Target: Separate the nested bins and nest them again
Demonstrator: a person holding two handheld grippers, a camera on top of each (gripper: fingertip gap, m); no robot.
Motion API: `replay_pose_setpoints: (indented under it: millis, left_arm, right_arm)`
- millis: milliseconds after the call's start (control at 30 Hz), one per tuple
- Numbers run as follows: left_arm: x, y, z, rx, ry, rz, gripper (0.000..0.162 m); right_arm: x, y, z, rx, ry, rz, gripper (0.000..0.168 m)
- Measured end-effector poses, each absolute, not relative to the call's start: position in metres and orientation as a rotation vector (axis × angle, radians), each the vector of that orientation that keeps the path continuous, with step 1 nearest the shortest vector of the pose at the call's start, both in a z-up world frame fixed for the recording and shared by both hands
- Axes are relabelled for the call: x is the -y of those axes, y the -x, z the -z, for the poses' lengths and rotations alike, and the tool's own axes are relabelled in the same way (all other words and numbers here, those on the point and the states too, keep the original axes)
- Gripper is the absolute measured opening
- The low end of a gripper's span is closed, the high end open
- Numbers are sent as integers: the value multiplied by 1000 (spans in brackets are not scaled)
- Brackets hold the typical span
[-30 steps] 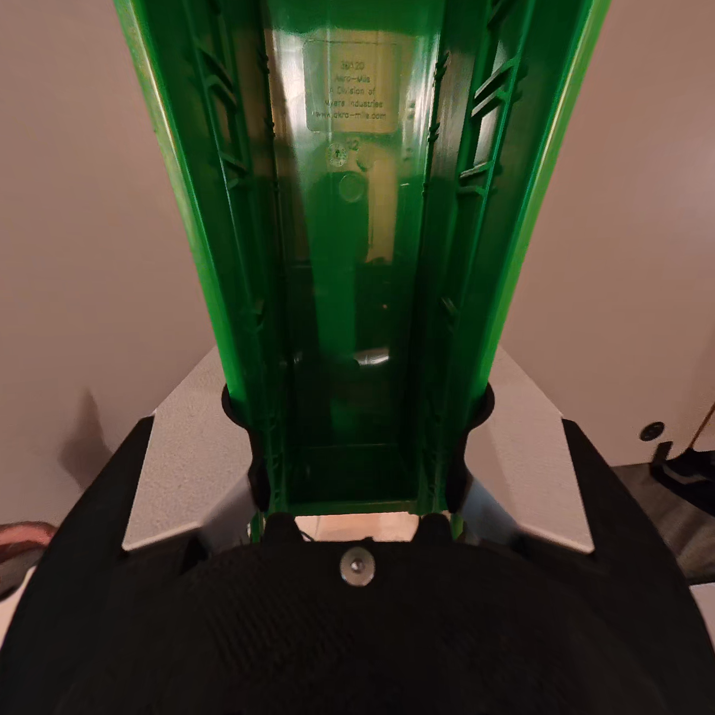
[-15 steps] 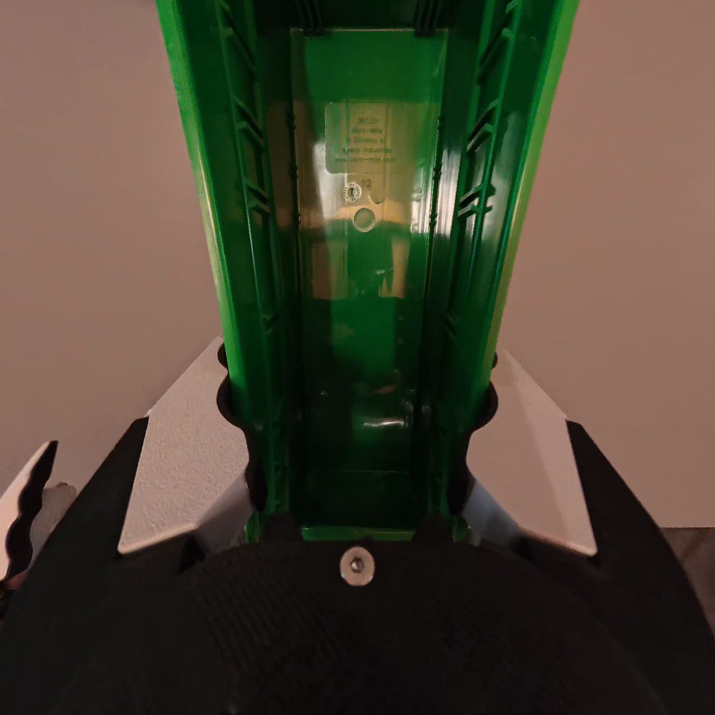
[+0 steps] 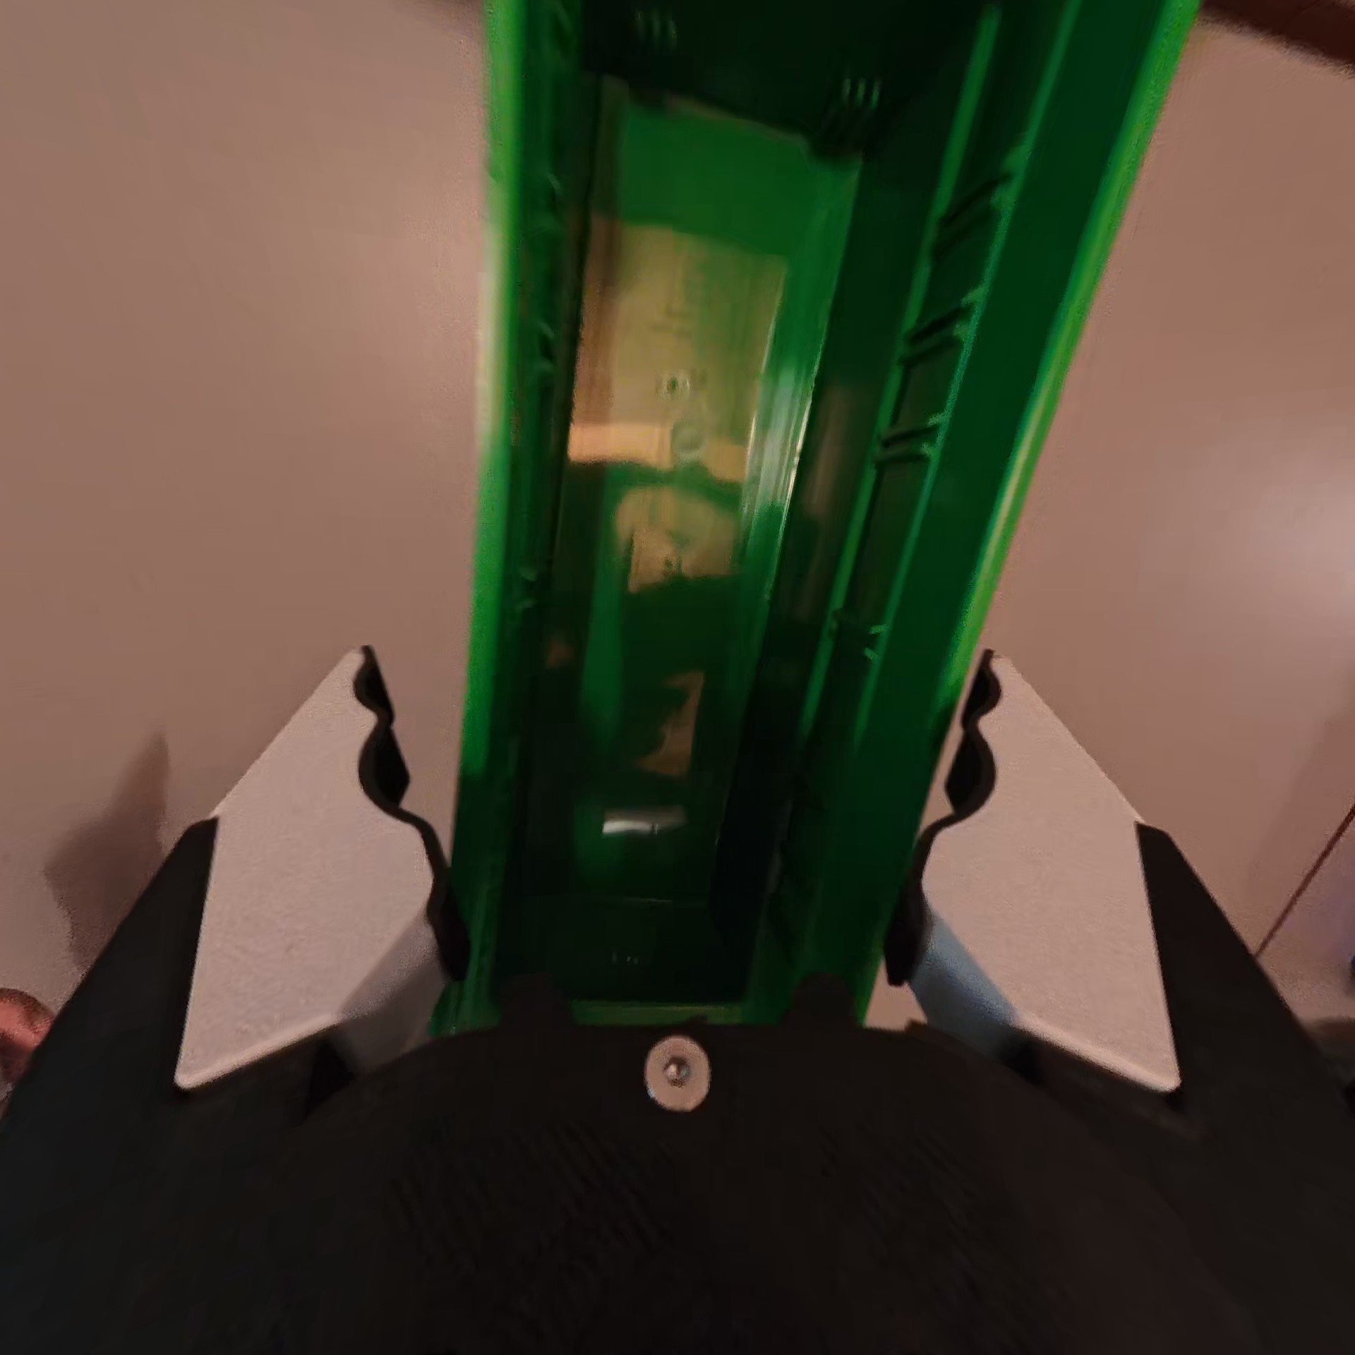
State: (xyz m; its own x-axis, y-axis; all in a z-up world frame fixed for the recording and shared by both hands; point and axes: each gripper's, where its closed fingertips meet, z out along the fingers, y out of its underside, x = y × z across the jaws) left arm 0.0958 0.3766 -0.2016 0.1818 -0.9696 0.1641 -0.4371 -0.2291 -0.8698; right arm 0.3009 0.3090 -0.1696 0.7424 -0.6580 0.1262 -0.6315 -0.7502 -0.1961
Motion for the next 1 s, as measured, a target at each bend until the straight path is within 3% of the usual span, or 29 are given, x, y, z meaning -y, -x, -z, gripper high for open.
replay_pose_setpoints:
  millis: [100,333,500,567,600,667,700,833,933,1000]
  left_arm:
    - [-375,-98,203,-1342,1769,968,102]
    - [-383,-98,212,-1324,1785,932,102]
    - [-398,-97,219,-1308,1772,812,95]
    - [-404,-97,218,-1292,1751,776,91]
    - [-405,-98,217,-1287,1735,768,91]
    - [-408,-99,213,-1272,1699,765,91]
    - [-410,-99,212,-1258,1686,769,91]
    - [-415,-99,206,-1208,1662,797,92]
    - [-420,-99,206,-1190,1648,777,93]
    - [-422,-99,210,-1199,1655,739,93]
  right_arm:
    - [-322,-299,127,-849,2662,362,129]
    - [-285,-317,14,-544,2110,755,116]
    - [-239,-337,9,-364,1923,835,72]
    - [-214,-353,8,-383,1790,963,76]
    - [-203,-361,12,-420,1751,989,92]
    - [-180,-382,34,-587,1740,981,149]
    - [-174,-388,45,-630,1735,964,154]
    - [-178,-380,71,-585,1694,775,138]
    - [-189,-354,82,-485,1684,609,111]
    - [-188,-342,88,-476,1703,551,118]
